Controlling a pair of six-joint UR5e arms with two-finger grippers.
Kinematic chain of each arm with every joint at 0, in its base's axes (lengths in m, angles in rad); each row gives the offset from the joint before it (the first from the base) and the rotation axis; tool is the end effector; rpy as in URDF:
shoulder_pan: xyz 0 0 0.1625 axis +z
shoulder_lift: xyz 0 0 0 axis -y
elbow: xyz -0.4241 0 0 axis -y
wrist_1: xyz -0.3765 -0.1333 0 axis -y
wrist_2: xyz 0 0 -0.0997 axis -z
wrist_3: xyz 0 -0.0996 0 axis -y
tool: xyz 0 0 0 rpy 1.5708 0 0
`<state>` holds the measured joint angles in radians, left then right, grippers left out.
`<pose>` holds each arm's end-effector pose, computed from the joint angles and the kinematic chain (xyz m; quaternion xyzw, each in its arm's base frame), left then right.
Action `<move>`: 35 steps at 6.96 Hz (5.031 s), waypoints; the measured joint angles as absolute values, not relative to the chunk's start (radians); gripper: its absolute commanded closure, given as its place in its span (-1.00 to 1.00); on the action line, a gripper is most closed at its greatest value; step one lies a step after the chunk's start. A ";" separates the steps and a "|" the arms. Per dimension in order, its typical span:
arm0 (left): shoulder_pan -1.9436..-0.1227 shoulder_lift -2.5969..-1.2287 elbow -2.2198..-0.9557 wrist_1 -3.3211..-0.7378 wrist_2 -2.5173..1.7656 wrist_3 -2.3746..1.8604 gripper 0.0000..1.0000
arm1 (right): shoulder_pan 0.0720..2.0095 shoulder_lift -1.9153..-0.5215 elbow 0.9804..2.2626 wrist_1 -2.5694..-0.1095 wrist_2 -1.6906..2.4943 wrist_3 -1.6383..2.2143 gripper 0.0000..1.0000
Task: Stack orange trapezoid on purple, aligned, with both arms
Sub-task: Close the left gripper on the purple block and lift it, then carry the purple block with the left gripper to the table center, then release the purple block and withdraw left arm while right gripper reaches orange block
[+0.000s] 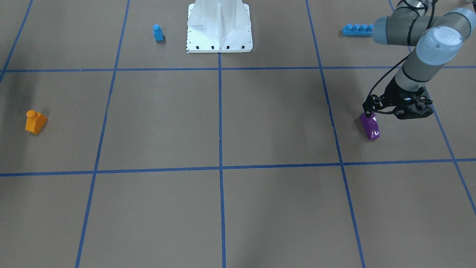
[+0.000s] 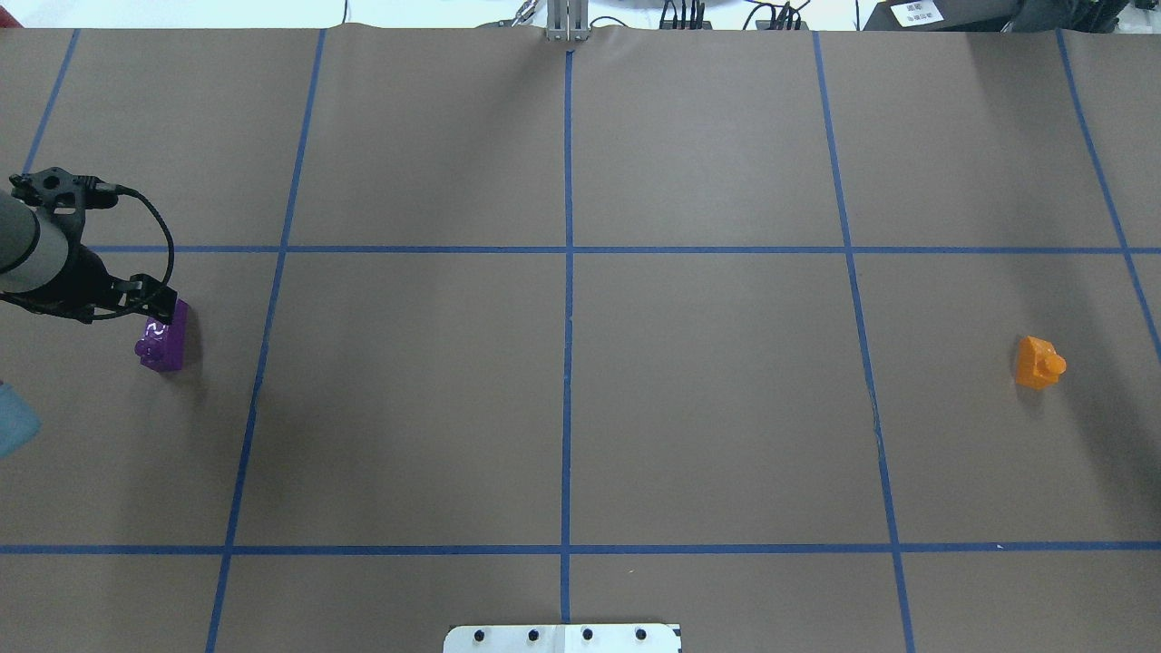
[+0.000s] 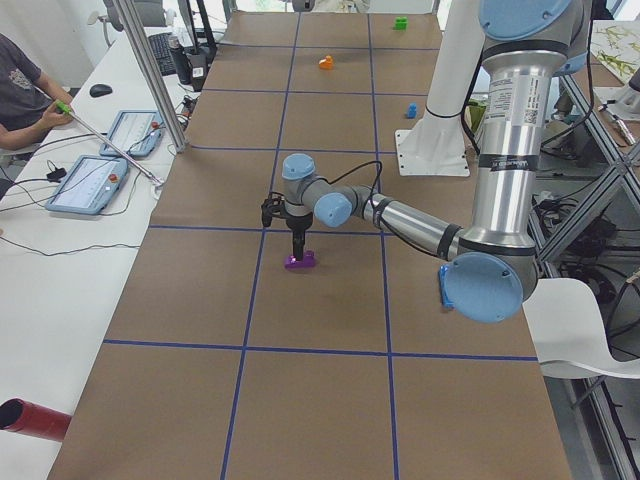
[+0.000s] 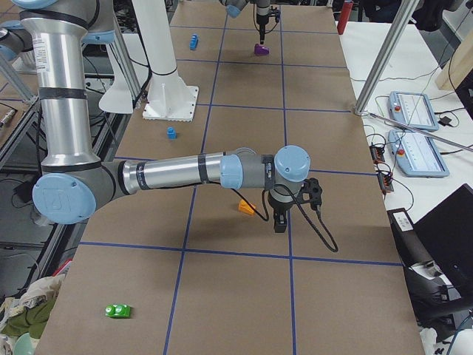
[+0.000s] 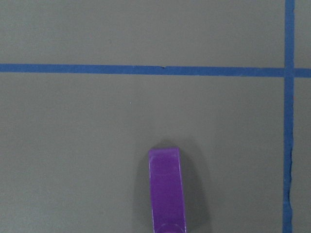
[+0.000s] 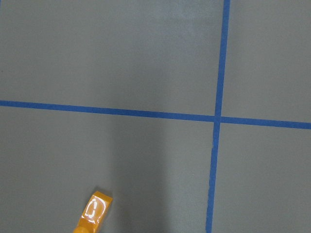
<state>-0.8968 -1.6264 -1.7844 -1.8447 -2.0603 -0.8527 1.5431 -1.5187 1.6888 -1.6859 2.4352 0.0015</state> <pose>0.2553 -0.4581 0.5095 0.0266 0.3486 -0.0187 0.9367 0.0438 -0.4977 0.5814 0.0189 -0.4190 -0.0234 0.9075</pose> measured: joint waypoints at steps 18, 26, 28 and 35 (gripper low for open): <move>-0.618 -2.446 -1.453 -1.657 -1.949 -0.518 1.00 | 1.542 -1.514 1.691 -1.686 2.494 0.001 -1.00; -0.546 -2.600 -1.148 -1.692 -1.874 -0.501 -1.00 | 1.540 -1.506 1.689 -1.686 2.517 0.002 -1.00; -0.553 -2.600 -1.149 -1.727 -1.875 -0.543 -1.00 | 1.539 -1.506 1.699 -1.686 2.517 0.004 -1.00; -0.919 -2.480 -1.402 -1.597 -2.184 -0.528 -1.00 | 1.142 -1.659 1.753 -1.240 2.271 0.759 -1.00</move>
<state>-0.9194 -2.4805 -1.4015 -1.5966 -2.1842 -0.5279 1.1424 -1.6594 1.7529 -1.2401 2.2712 0.7587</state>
